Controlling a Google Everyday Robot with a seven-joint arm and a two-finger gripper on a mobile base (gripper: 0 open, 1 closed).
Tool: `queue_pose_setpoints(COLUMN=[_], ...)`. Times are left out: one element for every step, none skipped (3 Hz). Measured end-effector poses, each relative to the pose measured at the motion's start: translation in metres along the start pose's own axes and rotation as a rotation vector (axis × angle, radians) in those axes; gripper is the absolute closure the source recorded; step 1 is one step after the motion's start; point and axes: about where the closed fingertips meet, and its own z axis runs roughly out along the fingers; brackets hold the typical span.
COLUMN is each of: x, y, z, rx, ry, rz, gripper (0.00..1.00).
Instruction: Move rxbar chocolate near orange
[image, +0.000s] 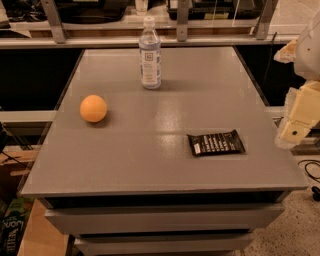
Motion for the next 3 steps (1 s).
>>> queue_pose_setpoints(x=[0.000, -0.008, -0.024], y=[0.000, 0.001, 0.004], z=[0.000, 0.004, 0.020], rx=[0.000, 0.001, -0.029], ry=[0.000, -0.016, -0.044], rz=[0.000, -0.048, -0.147], gripper=[0.00, 0.00, 0.00])
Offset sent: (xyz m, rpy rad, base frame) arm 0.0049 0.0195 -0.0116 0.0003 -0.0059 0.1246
